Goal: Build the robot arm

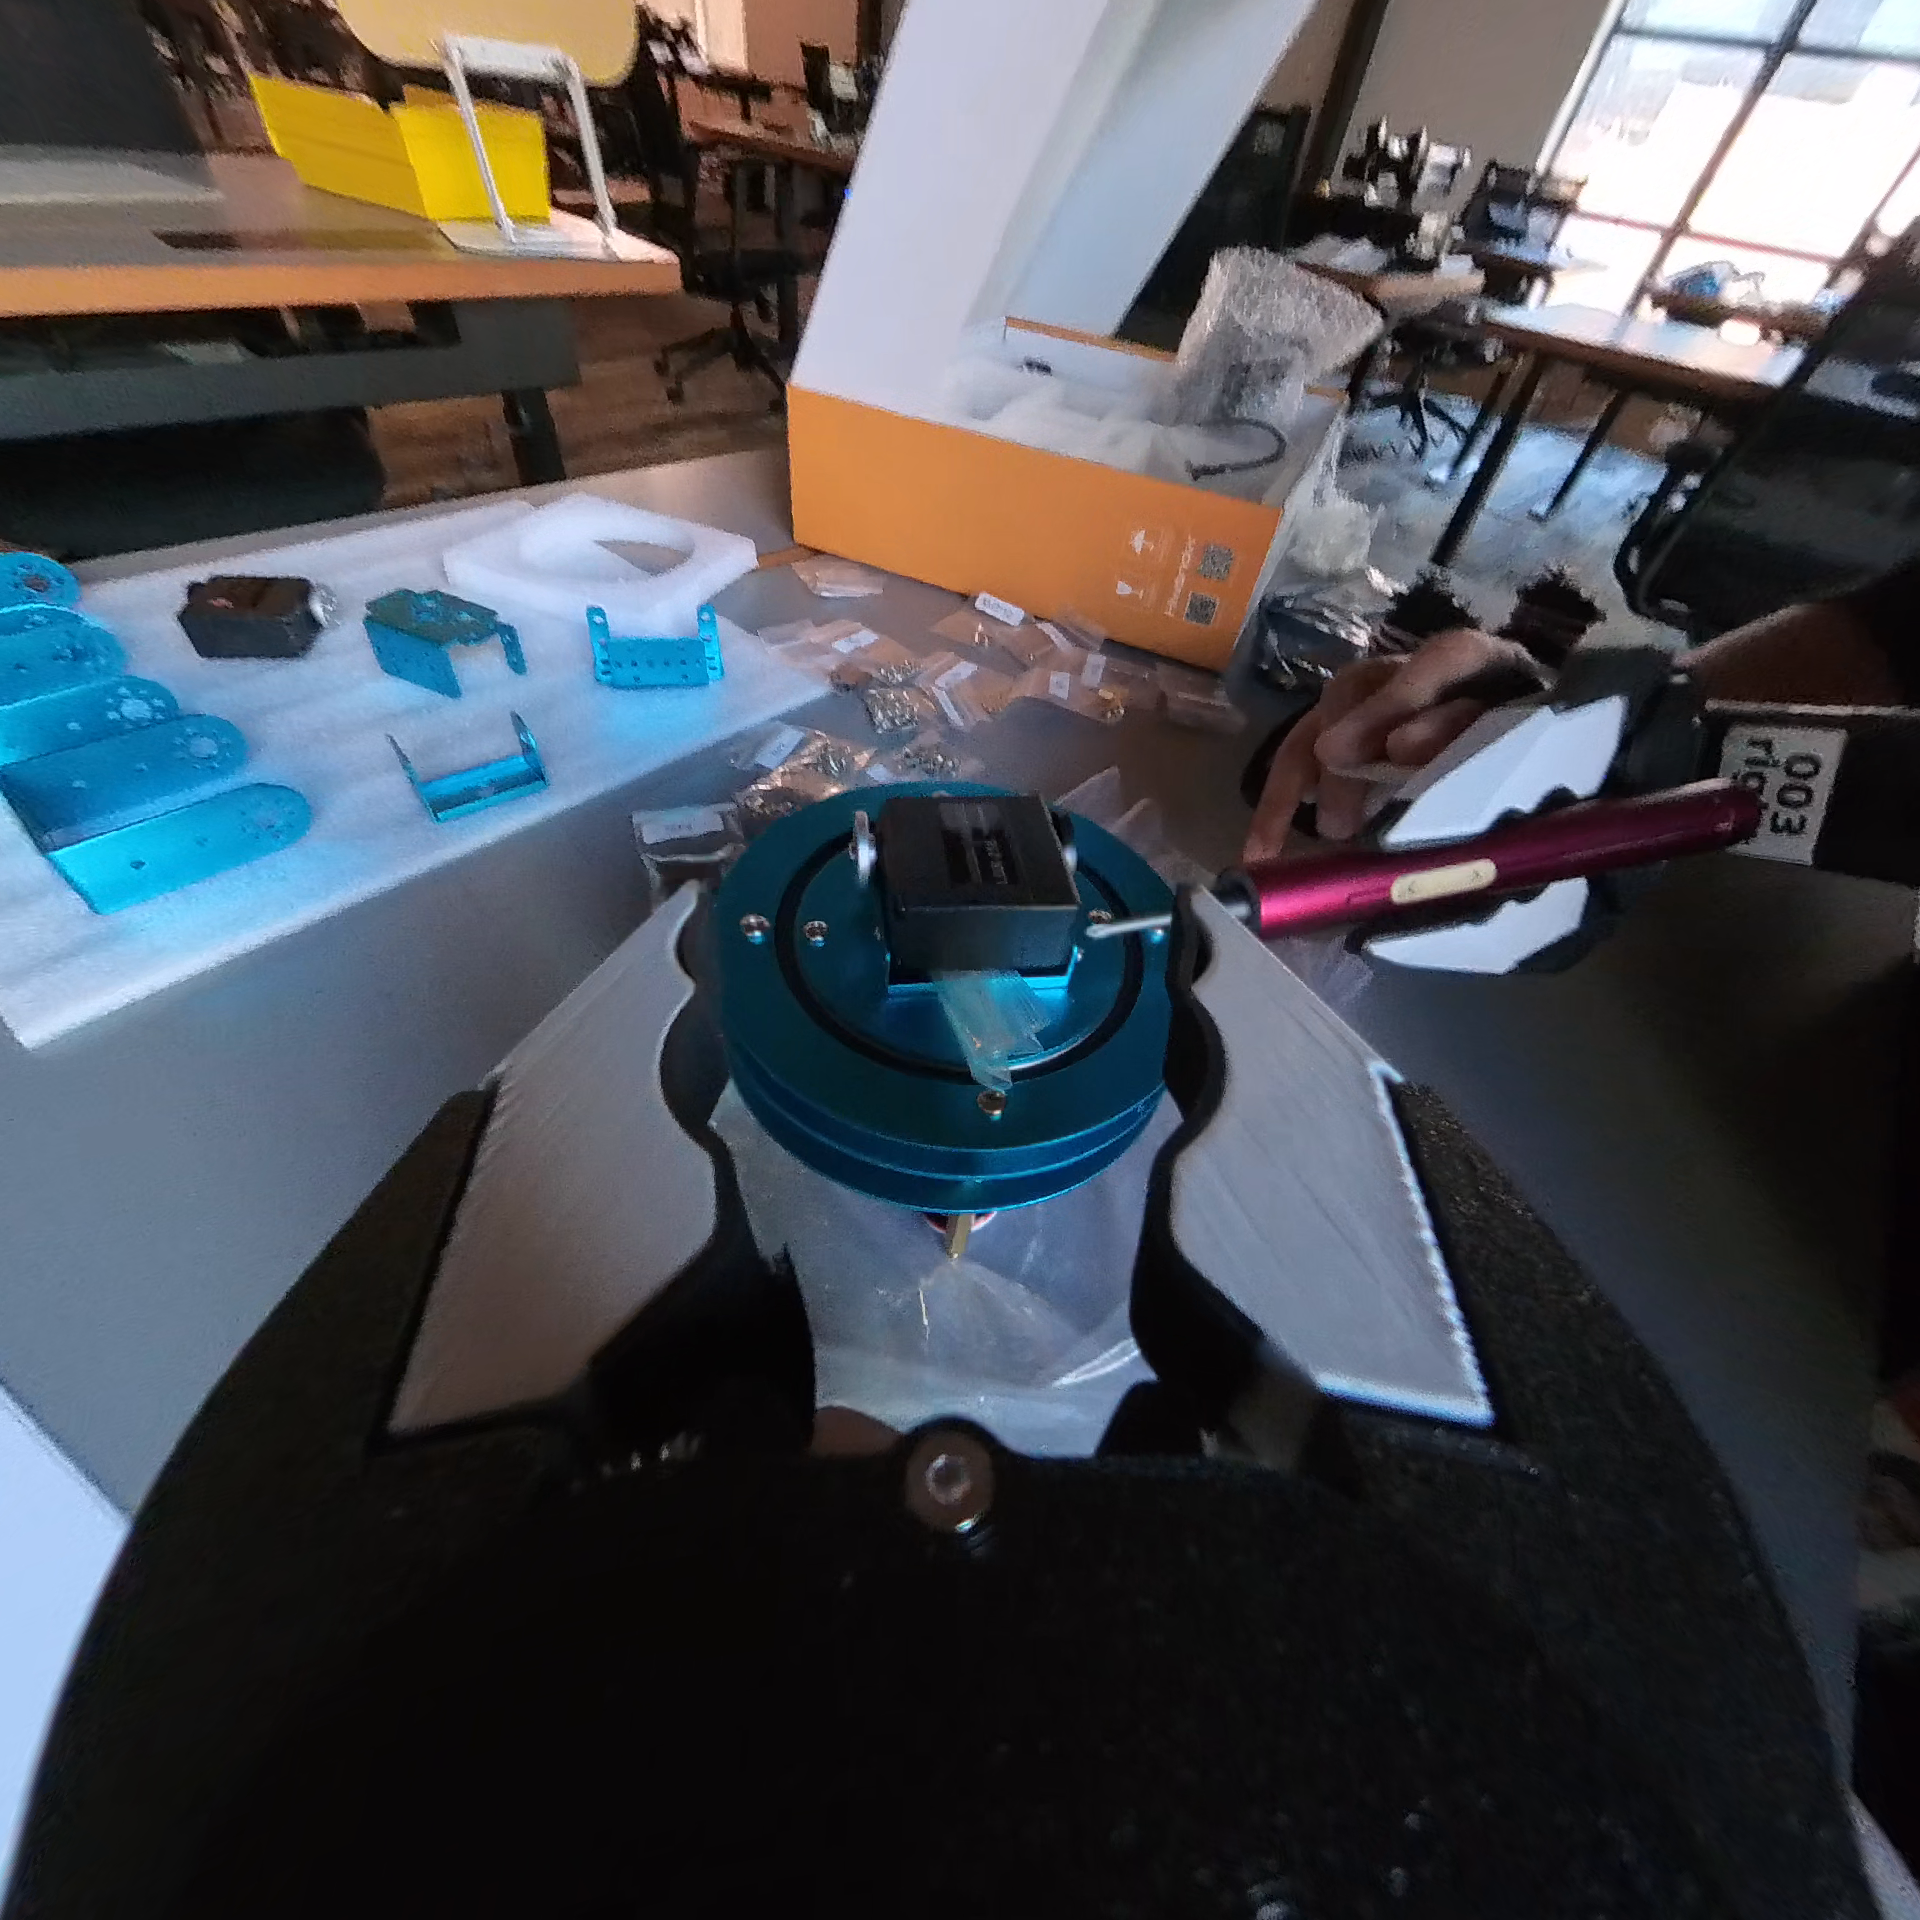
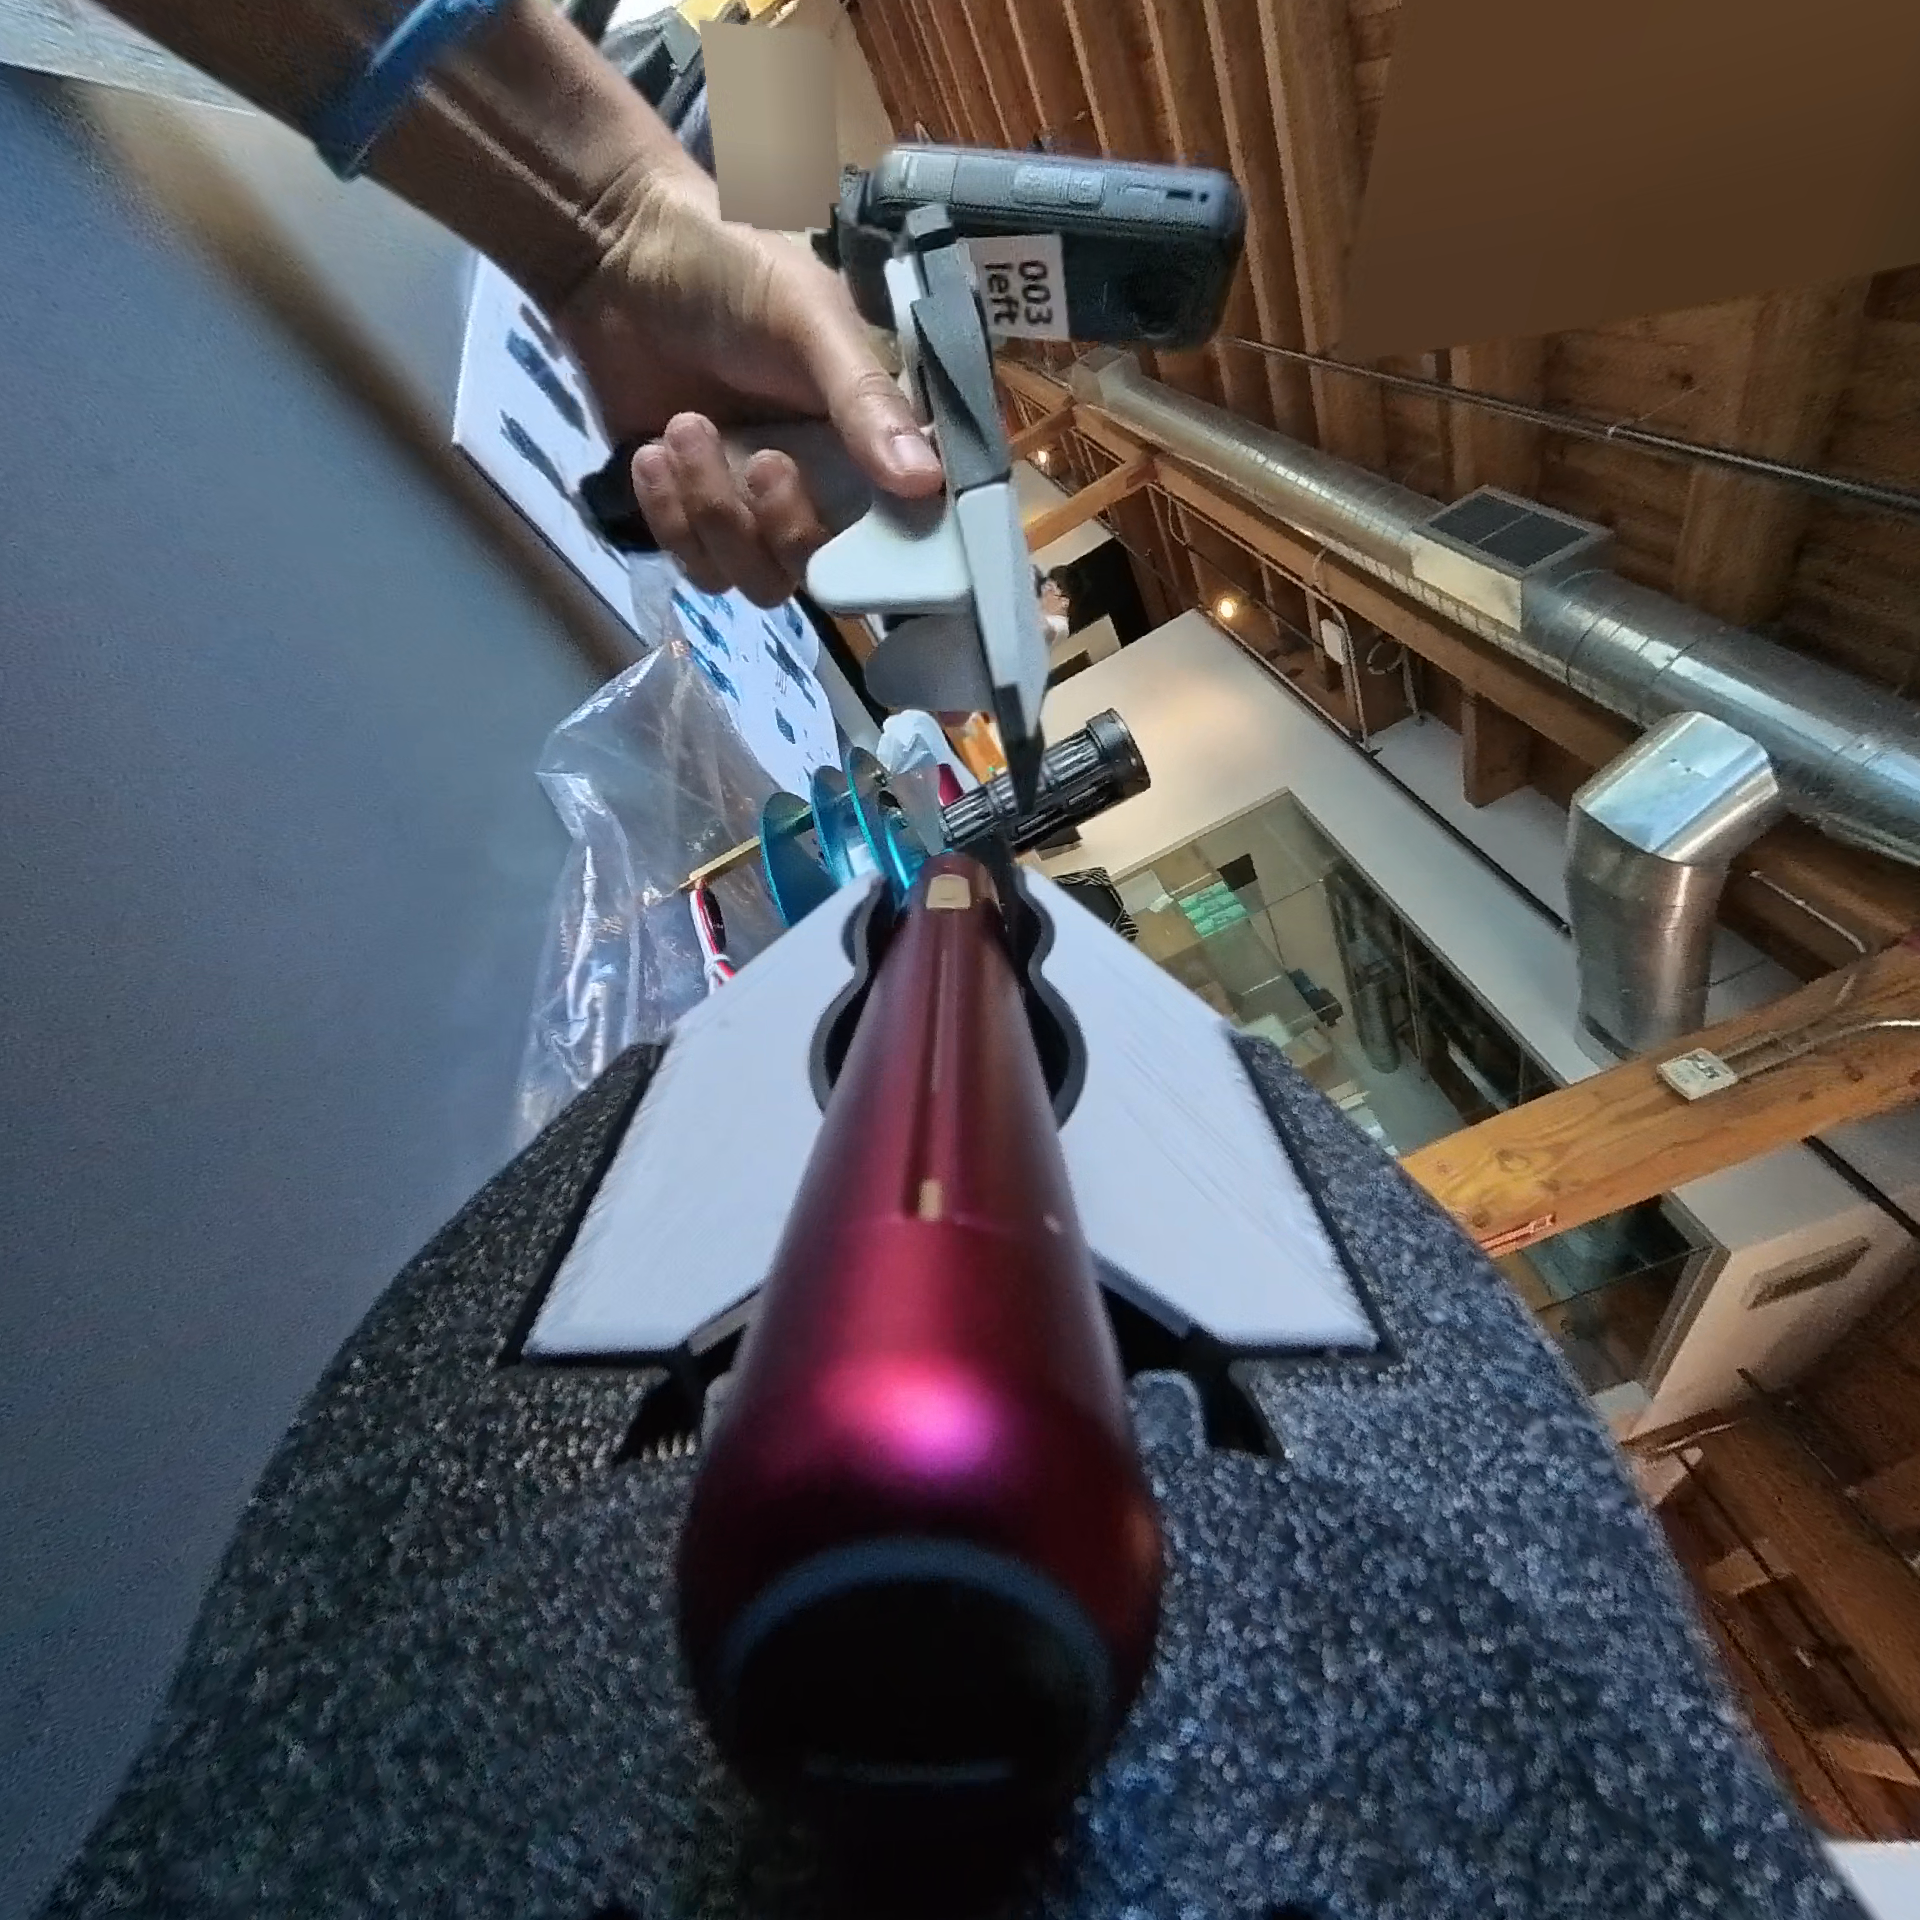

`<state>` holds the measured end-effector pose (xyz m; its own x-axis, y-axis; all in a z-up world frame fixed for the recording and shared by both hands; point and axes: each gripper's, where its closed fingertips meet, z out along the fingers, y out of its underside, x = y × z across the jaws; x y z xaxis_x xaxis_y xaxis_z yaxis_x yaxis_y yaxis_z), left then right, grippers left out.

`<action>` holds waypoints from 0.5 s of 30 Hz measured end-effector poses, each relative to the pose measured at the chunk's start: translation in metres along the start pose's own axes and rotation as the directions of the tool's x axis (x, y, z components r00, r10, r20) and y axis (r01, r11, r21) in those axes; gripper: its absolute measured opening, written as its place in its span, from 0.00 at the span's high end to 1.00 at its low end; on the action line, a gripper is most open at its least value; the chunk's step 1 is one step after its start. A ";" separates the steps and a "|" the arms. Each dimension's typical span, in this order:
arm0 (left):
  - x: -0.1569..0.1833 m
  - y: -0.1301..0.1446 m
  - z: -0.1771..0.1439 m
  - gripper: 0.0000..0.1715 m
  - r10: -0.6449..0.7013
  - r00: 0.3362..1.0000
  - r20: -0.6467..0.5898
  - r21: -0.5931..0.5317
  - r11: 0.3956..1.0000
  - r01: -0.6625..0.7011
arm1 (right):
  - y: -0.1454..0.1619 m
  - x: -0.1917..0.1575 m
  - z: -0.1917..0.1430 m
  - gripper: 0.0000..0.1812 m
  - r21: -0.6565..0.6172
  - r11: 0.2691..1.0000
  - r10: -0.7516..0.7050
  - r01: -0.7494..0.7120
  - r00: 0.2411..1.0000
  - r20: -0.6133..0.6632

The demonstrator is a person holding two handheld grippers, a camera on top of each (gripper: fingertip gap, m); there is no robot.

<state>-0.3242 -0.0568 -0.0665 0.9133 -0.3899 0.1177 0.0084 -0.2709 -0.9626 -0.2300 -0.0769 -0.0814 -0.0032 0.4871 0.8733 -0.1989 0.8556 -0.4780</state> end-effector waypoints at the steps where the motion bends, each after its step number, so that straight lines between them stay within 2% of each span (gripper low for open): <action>1: 0.002 0.002 0.003 0.50 0.004 1.000 -0.019 -0.018 1.000 -0.004 | 0.001 0.000 0.000 0.88 -0.005 1.000 0.012 -0.012 1.000 0.003; 8: 0.014 0.014 0.020 0.55 0.081 0.994 -0.067 -0.063 0.994 -0.085 | -0.001 -0.003 0.002 0.88 0.007 1.000 0.015 -0.016 1.000 0.022; 15: 0.021 0.021 0.024 0.57 0.083 0.990 -0.110 -0.063 0.994 -0.091 | 0.000 -0.002 0.004 0.88 0.003 1.000 0.010 -0.011 1.000 0.011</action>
<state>-0.2948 -0.0501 -0.0897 0.8605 -0.5055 0.0631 -0.1001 -0.2894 -0.9520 -0.2335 -0.0783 -0.0826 -0.0164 0.4941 0.8693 -0.2022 0.8498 -0.4868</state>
